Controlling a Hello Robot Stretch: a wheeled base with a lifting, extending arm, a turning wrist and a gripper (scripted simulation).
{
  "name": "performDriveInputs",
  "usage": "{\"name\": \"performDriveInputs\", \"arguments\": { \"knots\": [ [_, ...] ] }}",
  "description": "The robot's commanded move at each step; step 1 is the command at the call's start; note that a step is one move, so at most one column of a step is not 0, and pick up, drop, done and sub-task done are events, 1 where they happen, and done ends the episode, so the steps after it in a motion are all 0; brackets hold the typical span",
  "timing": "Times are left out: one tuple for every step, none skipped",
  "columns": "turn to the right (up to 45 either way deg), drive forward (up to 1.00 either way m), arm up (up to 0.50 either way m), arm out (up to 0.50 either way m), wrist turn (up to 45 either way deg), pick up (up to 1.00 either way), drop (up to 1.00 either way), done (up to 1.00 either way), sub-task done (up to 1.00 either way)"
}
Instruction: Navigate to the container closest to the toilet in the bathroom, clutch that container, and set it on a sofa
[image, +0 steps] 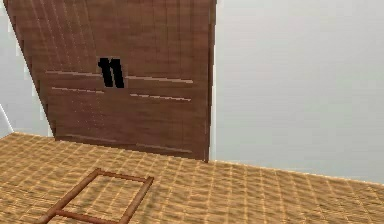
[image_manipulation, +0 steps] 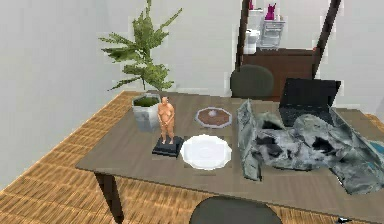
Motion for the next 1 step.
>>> {"name": "performDriveInputs", "arguments": {
  "knots": [
    [-15.0, 0.0, 0.0, 0.0, 0.0, 0.0, 0.0, 0.0, 0.0]
  ]
}}
